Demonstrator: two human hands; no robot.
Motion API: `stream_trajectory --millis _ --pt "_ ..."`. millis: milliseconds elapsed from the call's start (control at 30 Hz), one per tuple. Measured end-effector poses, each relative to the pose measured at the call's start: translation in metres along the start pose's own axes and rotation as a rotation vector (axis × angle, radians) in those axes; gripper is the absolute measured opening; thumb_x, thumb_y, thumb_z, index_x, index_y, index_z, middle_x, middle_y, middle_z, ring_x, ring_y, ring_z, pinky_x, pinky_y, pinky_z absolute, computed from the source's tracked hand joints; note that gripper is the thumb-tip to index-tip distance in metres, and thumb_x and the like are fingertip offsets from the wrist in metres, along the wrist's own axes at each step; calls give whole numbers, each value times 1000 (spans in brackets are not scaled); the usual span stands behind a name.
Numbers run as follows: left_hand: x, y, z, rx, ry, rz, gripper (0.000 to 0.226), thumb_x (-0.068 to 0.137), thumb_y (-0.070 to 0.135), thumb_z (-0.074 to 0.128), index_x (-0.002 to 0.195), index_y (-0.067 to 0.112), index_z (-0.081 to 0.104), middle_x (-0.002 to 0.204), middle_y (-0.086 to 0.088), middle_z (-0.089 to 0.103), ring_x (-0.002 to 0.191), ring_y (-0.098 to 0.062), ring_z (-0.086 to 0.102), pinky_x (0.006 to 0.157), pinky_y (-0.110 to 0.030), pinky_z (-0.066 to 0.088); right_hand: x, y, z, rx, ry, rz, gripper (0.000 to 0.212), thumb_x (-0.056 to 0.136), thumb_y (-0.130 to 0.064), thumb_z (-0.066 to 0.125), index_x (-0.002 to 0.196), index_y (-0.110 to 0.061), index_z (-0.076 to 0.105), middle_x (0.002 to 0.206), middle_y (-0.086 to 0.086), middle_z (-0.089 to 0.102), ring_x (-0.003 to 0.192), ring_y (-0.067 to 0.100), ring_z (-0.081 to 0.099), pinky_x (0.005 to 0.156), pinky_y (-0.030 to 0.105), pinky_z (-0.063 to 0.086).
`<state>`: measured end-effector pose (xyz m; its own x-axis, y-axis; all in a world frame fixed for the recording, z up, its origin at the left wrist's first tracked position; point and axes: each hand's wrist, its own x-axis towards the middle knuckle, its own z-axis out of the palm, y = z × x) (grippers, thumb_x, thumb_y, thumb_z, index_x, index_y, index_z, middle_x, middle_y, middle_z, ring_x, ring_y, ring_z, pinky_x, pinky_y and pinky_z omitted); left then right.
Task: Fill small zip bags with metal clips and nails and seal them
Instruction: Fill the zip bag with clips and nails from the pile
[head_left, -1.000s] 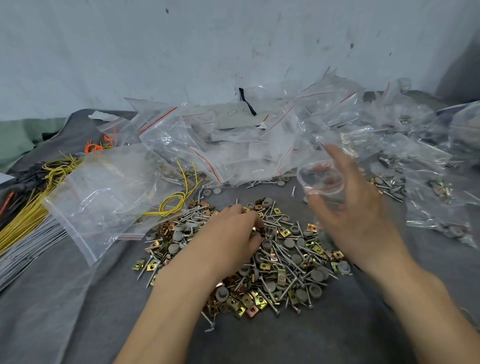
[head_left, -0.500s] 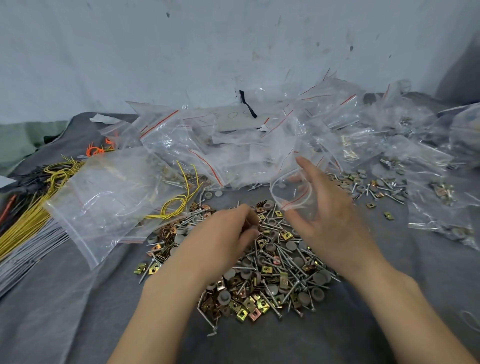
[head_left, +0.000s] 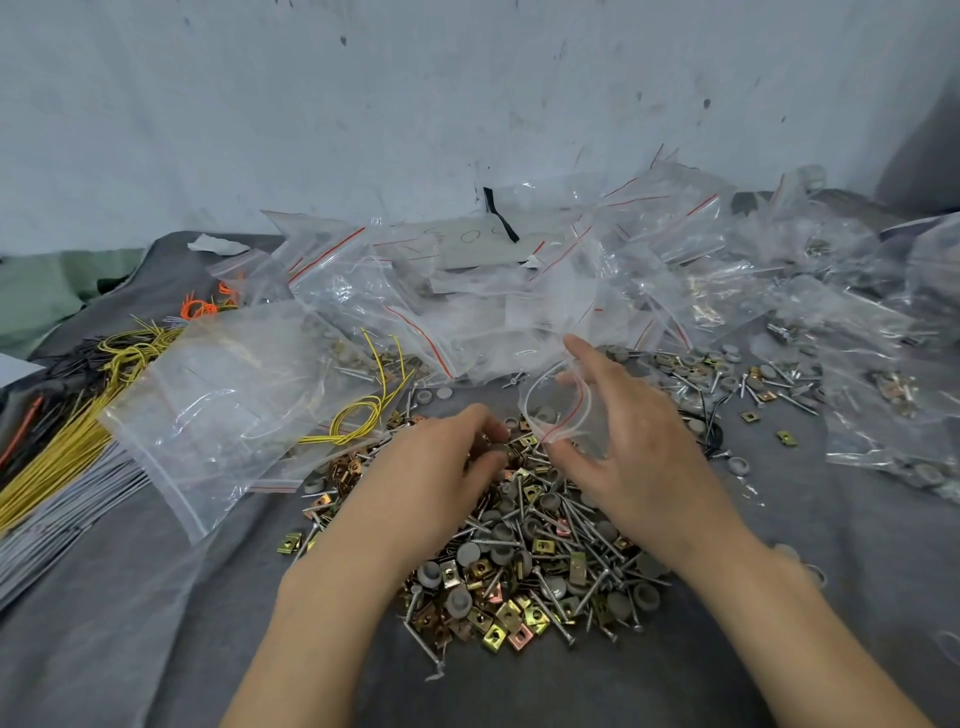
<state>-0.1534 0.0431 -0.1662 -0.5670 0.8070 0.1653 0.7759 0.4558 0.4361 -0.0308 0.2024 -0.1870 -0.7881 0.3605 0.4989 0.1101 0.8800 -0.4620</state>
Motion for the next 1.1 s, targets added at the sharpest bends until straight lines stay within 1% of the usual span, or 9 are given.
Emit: stream_trajectory --millis 133,233,267,333,400,600,733,967,1100 --pt "-1 -3 0 -16 16 30 13 96 40 55 108 39 58 94 17 66 97 -7 56 90 -37 46 -1 1 1 1 18 -5 79 89 -47 60 156 -30 22 131 -11 56 123 7 48 108 26 27" --pt "0 -4 -2 -51 138 61 11 96 38 55 107 38 59 91 20 61 97 -6 52 89 -36 44 -2 2 2 1 23 -9 79 90 -47 62 156 -30 21 132 -12 55 124 4 46 109 26 25" --pt "1 -3 -3 -85 194 63 11 96 36 56 106 35 60 90 19 62 95 -5 54 87 -34 45 -2 2 2 -3 22 -11 80 90 -47 62 156 -30 21 133 -12 55 125 5 46 109 26 25" --pt "4 -1 -5 -197 294 55 10 96 31 57 104 34 61 89 19 62 90 -1 58 79 -22 46 -2 2 2 -12 19 -15 80 90 -47 63 156 -30 20 135 -11 54 127 6 47 110 27 25" --pt "5 5 -7 -315 342 52 12 96 27 57 102 37 61 88 20 62 87 2 59 71 -10 43 -2 1 2 -13 16 -16 79 90 -47 62 156 -29 21 136 -10 55 127 9 48 111 29 28" --pt "4 22 -5 -412 279 96 17 98 25 55 108 34 64 95 14 62 90 4 58 74 -9 41 -1 -3 -1 2 -3 -21 77 90 -49 56 156 -24 25 131 -6 58 122 16 53 109 39 35" --pt "4 28 -5 -332 263 139 19 98 23 56 113 29 66 99 14 61 99 6 54 78 -3 35 -2 -4 -2 0 -1 -24 77 89 -46 56 156 -24 26 130 -5 58 121 15 52 109 34 32" --pt "3 29 -4 -272 260 169 25 98 25 56 122 32 60 97 18 60 102 -3 55 89 -11 37 -3 0 -1 -5 17 -24 74 90 -45 57 155 -26 25 131 -9 57 118 7 48 108 28 28" --pt "4 26 -4 -319 303 146 26 99 25 54 124 32 58 96 20 62 98 3 57 86 -9 39 -3 1 -2 -1 33 -24 73 91 -44 59 154 -26 26 130 -10 57 118 4 46 108 32 32"
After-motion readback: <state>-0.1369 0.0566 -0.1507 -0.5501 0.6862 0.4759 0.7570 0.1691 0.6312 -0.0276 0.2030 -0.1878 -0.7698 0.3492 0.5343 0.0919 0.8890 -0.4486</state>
